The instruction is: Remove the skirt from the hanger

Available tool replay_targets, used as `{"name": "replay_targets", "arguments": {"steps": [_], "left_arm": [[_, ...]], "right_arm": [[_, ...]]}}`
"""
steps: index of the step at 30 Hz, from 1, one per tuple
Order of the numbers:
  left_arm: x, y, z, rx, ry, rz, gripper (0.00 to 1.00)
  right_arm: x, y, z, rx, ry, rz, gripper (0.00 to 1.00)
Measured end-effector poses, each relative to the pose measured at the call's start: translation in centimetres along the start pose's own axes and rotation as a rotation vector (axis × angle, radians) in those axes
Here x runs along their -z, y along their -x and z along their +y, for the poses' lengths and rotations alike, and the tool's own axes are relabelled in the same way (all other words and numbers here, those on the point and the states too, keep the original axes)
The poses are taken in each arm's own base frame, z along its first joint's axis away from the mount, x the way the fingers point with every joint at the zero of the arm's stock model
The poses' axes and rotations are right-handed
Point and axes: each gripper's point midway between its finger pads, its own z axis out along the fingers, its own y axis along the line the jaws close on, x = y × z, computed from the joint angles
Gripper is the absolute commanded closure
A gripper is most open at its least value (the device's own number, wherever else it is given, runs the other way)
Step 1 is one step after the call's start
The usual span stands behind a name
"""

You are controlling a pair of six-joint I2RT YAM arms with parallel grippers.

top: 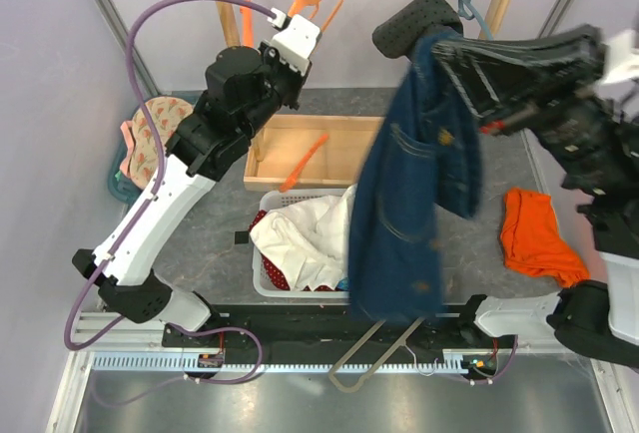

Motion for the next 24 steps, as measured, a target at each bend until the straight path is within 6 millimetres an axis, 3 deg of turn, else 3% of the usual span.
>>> {"name": "replay_targets", "arguments": {"steps": [5, 8, 14, 19, 24], "left_arm": [[-0.7, -5.1, -2.0, -0.029, -0.041, 0.117, 0.98], [-0.8, -7.2, -2.7, -0.044, -0.057, 0.173, 0.98], [-0.6, -7.4, -2.4, -0.044, -0.053, 0.179, 0.98], [-0.4, -7.3, -2.1, -0.042, -0.047, 0.173, 0.98], [-0.1, -7.8, -1.4, -0.04, -0.031, 0.177, 0.98]], "right_arm": [[-3.3, -5.3, -1.3, -0.015, -0.016, 0.102, 1.0], [-4.0, -8.4, -2.1, -0.022, -0.035, 0.166, 1.0], [-3.8, -13.4, -3.8, -0.025, -0.088, 0.27, 1.0], [-3.0, -14.6, -4.8, -0.013, -0.135, 0.3, 1.0], [-2.1, -13.7, -5.2, -0.002, -0.169, 0.282, 1.0]]}}
